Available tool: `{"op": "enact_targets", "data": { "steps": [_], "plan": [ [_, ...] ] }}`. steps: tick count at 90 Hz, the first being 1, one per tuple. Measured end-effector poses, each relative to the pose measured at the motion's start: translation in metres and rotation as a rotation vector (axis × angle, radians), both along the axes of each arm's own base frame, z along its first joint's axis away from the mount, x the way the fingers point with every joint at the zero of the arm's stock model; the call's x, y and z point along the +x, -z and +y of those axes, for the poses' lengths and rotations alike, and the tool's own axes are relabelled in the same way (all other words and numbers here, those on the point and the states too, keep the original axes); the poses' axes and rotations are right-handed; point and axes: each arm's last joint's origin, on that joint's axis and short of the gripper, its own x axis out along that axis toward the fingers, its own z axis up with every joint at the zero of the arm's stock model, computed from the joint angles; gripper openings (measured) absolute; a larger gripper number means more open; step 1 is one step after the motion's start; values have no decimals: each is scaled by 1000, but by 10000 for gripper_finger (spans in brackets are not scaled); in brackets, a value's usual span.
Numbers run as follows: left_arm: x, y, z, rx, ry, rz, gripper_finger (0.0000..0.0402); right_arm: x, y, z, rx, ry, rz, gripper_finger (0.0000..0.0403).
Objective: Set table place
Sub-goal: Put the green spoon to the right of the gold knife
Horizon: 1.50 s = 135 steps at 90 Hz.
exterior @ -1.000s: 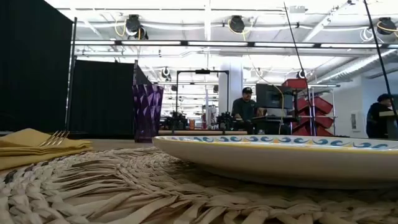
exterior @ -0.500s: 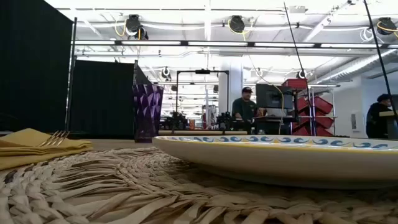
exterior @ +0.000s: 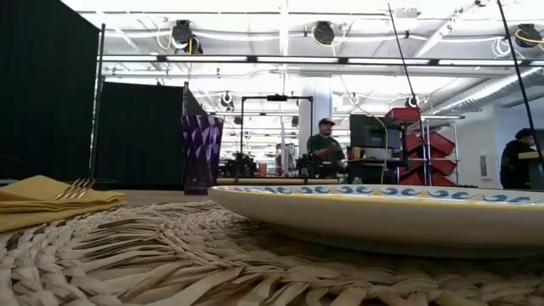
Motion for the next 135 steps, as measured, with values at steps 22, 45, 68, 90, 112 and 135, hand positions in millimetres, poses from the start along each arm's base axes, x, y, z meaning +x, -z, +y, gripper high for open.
{"op": "enact_targets", "data": {
  "steps": [22, 45, 68, 90, 112, 135],
  "plan": [
    [0, 0, 0, -4, 0, -1, 68, 9, 5, -8, 18, 51, -7, 0],
    [0, 0, -1, 0, 23, 5, 68, 10, 9, -13, 7, 65, 2, 0],
    [0, 2, -1, 8, 34, 15, 68, 7, 11, -14, 18, 80, 30, 0],
    [0, 1, -2, 9, 52, 15, 68, 8, 12, -13, 21, 82, 28, 5],
    [0, 2, -2, 9, 60, 15, 68, 7, 12, -14, 18, 82, 30, 36],
    [0, 1, -2, 9, 60, 14, 68, 7, 11, -14, 7, 97, 35, 62]
  ]
}}
